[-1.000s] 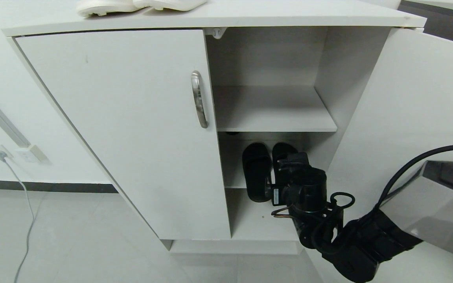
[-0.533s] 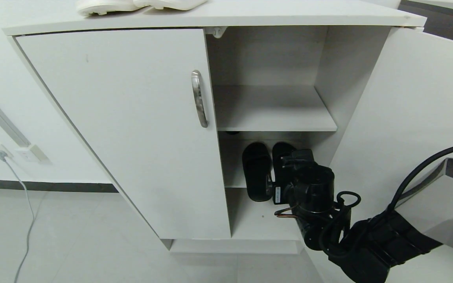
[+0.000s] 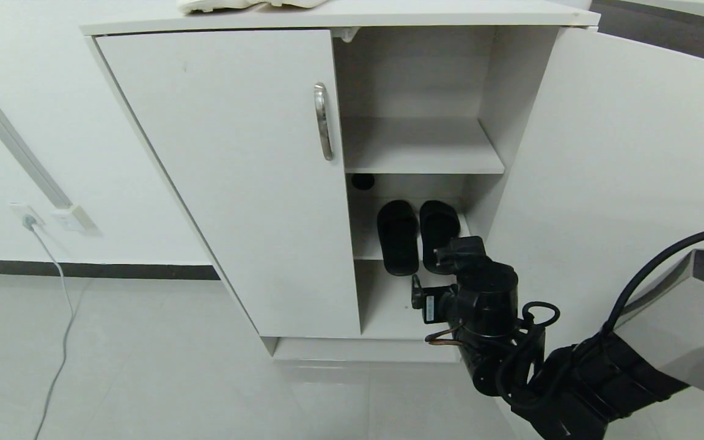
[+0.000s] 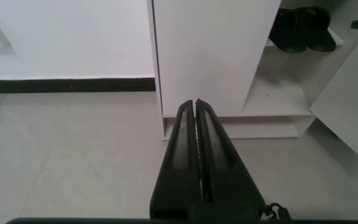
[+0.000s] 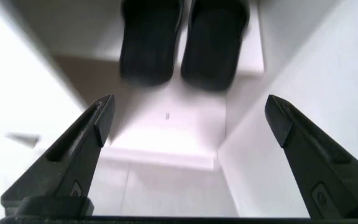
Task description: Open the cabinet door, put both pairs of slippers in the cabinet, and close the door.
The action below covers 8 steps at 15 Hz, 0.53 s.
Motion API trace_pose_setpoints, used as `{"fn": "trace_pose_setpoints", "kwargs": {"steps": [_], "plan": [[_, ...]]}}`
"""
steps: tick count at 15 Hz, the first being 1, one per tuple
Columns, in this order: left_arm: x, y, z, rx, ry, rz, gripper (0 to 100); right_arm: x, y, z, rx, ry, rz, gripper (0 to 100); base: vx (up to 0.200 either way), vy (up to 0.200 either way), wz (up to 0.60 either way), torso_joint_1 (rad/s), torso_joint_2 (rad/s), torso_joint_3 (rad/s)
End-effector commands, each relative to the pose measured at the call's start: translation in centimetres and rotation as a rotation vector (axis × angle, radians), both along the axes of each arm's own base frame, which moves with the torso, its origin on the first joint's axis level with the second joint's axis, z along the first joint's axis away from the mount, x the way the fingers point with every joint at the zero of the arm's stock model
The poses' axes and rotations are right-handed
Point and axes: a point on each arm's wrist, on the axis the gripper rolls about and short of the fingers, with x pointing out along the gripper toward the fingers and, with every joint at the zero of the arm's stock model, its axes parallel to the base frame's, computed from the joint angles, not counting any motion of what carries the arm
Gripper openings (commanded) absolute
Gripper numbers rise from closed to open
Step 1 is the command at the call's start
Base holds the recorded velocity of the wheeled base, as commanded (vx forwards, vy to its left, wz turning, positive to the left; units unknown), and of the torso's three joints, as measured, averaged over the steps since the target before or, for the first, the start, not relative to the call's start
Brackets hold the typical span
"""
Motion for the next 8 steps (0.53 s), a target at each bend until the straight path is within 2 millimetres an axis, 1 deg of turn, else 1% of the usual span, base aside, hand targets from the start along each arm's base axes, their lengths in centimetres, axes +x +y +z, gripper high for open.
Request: {"fn": "trace_pose_setpoints", "kwargs": {"steps": [1, 8], "plan": [[0.01, 0.00, 0.01, -0.001, 0.001, 0.001, 0, -0.12, 0.04, 0.06, 0.001, -0.002, 0.003, 100, 0.000, 0.000, 0.00, 0.000, 0.00, 0.000], [0.01, 0.00, 0.01, -0.002, 0.001, -0.001, 0, -0.46, -0.16, 0.07, 0.005, -0.007, 0.005, 100, 0.000, 0.000, 0.00, 0.000, 0.00, 0.000]]}}
